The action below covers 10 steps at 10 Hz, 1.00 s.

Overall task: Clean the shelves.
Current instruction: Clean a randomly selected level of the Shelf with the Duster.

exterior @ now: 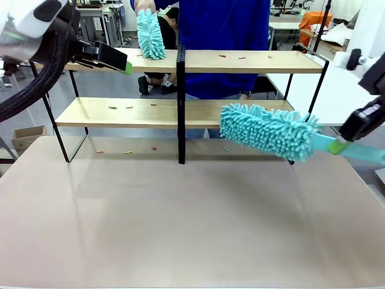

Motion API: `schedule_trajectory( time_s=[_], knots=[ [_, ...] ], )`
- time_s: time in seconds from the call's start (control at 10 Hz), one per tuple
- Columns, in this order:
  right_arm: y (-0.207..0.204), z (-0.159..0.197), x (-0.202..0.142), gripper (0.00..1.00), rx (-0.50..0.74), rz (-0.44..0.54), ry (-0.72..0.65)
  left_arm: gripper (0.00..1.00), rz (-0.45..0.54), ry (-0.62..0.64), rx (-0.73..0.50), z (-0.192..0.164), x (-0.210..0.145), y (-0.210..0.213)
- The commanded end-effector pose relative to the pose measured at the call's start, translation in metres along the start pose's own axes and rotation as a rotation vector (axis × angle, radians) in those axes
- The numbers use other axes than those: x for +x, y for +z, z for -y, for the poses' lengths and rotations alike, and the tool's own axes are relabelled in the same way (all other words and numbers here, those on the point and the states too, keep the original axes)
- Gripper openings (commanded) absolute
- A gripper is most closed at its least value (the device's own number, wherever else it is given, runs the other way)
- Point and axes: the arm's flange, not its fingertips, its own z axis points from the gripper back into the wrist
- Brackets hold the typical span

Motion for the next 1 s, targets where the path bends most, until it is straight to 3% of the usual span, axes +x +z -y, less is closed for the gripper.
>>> schedule_trajectory(
  time_s=[0.0, 0.2, 0.3, 0.5, 0.7, 0.9],
  knots=[
    [-0.015, -0.014, 0.016, 0.12, 0.033, 0.088, -0.045, 1.00, 0.003, 0.001, 0.001, 0.000, -0.001, 0.001],
    [-0.034, -0.023, 0.037, 0.12, 0.037, 0.185, -0.147, 1.00, 0.003, 0.001, 0.001, 0.000, -0.001, 0.001],
    [-0.011, -0.009, 0.015, 0.12, 0.033, 0.066, -0.040, 1.00, 0.003, 0.001, 0.001, 0.000, -0.001, 0.001],
    [-0.011, -0.012, 0.012, 0.12, 0.027, 0.141, -0.065, 1.00, 0.003, 0.001, 0.001, 0.000, -0.001, 0.001],
    [-0.033, -0.006, 0.042, 0.12, 0.098, 0.237, -0.092, 1.00, 0.003, 0.001, 0.001, 0.000, -0.001, 0.001],
    [-0.047, -0.008, 0.070, 0.12, 0.107, 0.270, -0.088, 1.00, 0.003, 0.001, 0.001, 0.000, -0.001, 0.001]
  ],
)
